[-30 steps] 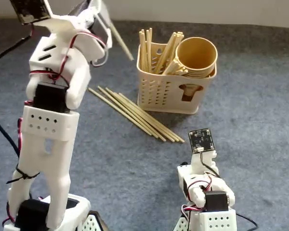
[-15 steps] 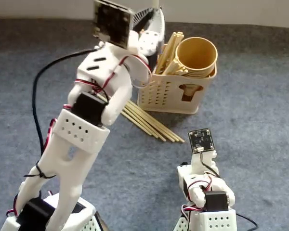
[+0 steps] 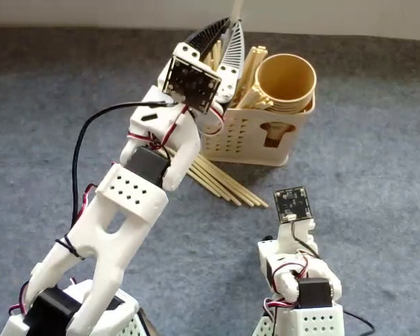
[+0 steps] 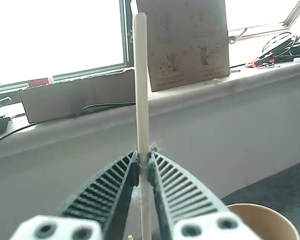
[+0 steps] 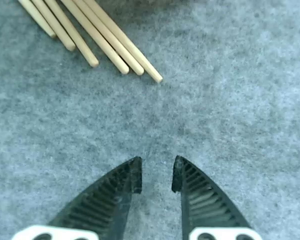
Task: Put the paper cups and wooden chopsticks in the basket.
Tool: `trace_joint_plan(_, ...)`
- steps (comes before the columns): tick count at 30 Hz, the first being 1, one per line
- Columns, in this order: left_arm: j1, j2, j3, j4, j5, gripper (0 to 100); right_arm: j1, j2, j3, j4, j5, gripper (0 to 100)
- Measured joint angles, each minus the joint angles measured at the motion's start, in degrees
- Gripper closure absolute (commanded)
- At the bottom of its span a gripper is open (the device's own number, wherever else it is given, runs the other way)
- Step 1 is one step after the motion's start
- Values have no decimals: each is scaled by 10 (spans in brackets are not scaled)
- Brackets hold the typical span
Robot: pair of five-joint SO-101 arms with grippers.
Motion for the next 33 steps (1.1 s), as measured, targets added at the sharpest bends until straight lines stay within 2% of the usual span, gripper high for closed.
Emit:
trace_joint_plan(18,29,0,23,40,0,992,0,0,0,0,0,879)
trace_joint_plan(23,37,0,24,44,0,921,0,0,0,0,0,879)
trace_joint_plan(33,37,0,23,117,0,913,0,0,0,0,0,879)
